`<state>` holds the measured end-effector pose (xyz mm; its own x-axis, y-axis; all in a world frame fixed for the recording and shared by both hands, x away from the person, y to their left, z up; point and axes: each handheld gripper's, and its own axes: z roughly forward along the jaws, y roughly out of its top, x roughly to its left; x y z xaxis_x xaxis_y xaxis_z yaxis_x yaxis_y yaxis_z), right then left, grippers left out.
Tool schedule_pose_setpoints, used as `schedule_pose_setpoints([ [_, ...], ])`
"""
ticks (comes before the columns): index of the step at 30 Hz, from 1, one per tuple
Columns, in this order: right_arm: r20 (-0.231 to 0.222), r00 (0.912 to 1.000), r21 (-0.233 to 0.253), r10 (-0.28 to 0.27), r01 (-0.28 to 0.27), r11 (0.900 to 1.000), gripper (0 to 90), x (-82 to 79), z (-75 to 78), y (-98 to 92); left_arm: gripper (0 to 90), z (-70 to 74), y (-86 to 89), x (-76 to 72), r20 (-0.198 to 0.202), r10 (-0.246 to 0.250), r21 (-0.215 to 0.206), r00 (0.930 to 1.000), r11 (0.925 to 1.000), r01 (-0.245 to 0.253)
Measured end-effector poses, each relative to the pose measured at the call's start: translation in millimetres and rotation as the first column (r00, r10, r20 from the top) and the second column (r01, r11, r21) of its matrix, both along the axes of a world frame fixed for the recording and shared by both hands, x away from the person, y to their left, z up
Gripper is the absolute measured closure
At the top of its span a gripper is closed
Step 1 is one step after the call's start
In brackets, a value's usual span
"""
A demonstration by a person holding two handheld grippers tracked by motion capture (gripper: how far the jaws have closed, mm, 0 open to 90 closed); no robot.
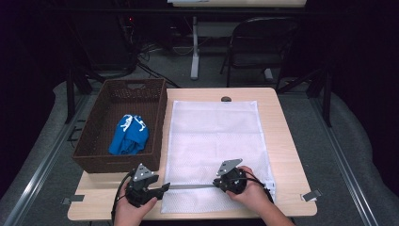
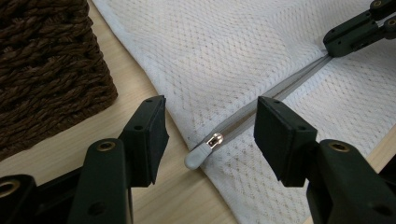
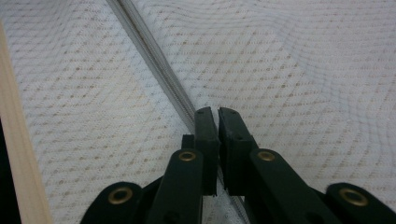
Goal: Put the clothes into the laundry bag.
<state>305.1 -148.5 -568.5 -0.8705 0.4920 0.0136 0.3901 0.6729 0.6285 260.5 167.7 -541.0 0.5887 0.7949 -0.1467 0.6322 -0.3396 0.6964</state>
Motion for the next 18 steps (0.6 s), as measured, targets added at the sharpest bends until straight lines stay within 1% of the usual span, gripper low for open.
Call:
schedule_pose_setpoints([
  [1,0.000,1.0000,0.000,0.000,0.000,1.000,87.3,0.0,0.0,0.0,44.1,0.0,0.0,0.0,0.000,0.000,0.000,1.0000,1.0000,0.000],
  [2,0.001,1.0000,-0.001,0.005,-0.005,1.000,90.0,0.8,0.1,-0.5,44.1,-0.2,-0.2,0.0,-0.001,0.001,-0.002,1.0000,1.0000,-0.001],
  [4,-0.006,1.0000,0.000,0.000,0.000,1.000,90.0,1.3,-0.2,-0.8,44.0,-0.1,0.0,0.1,0.000,0.000,0.000,1.0000,1.0000,0.000],
  [11,-0.005,1.0000,-0.004,0.005,-0.005,1.000,89.8,1.8,0.0,-0.9,43.9,-0.6,0.1,0.1,0.002,0.006,-0.002,1.0000,1.0000,-0.006],
  [15,-0.011,0.9999,0.001,-0.004,0.004,1.000,86.6,1.4,-0.4,-1.8,43.9,-0.7,0.5,0.3,0.003,0.004,0.001,1.0000,1.0000,-0.004],
  [16,0.001,1.0000,-0.004,0.001,-0.001,1.000,83.5,2.2,-0.5,-2.7,43.9,-1.0,0.2,0.2,0.001,0.004,0.000,1.0000,1.0000,-0.004],
  [18,0.000,1.0000,-0.004,0.000,0.000,1.000,82.2,2.2,-0.5,-2.8,43.9,-1.3,-0.1,0.2,-0.001,0.003,0.000,1.0000,1.0000,-0.003],
])
